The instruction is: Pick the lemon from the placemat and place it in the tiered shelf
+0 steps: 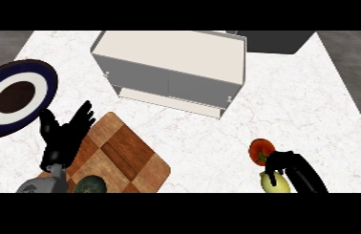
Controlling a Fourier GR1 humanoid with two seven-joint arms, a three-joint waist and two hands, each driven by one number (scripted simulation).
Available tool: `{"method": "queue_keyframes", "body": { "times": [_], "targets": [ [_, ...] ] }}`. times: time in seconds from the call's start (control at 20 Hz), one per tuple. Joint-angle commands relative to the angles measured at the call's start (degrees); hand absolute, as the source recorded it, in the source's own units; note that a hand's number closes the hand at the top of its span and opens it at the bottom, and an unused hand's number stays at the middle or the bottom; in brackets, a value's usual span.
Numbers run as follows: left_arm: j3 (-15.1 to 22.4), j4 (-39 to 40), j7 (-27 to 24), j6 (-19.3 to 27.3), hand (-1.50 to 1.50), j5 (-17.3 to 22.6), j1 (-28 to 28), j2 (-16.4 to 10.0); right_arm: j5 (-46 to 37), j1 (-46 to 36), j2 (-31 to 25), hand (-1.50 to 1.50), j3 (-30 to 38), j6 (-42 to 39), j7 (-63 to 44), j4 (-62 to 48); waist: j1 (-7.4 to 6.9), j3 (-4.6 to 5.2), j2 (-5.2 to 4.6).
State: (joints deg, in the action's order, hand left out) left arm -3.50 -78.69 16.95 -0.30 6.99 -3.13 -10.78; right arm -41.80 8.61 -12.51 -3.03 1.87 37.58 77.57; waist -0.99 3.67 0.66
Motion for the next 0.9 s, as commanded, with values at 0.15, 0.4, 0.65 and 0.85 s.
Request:
{"method": "queue_keyframes", "body": {
  "times": [0.15, 0.4, 0.65, 0.85],
  "targets": [
    [0.4, 0.6, 0.4, 0.0, 0.0, -0.5, 0.0, -0.1, -6.3, 1.6, 12.0, 1.5, -8.0, 1.5, -19.7, 4.2, -1.26, -2.62, -1.17],
    [0.1, 0.6, 0.7, -0.1, 0.0, 0.1, -0.1, 0.2, -8.0, -0.1, 12.3, 1.5, -15.4, 6.9, -33.0, 14.2, -1.03, -2.88, 0.04],
    [0.3, 0.9, 1.0, 0.5, 0.0, -0.4, 0.7, 0.4, -12.3, -4.6, 12.4, 1.5, -21.7, 13.2, -48.5, 22.1, -0.32, -2.92, 0.71],
    [0.4, 1.2, 1.1, -0.1, 0.0, -0.5, 0.5, -0.2, -16.9, -8.9, 12.5, 1.5, -26.2, 14.3, -61.1, 27.1, 0.11, -2.8, 0.88]
  ]
}}
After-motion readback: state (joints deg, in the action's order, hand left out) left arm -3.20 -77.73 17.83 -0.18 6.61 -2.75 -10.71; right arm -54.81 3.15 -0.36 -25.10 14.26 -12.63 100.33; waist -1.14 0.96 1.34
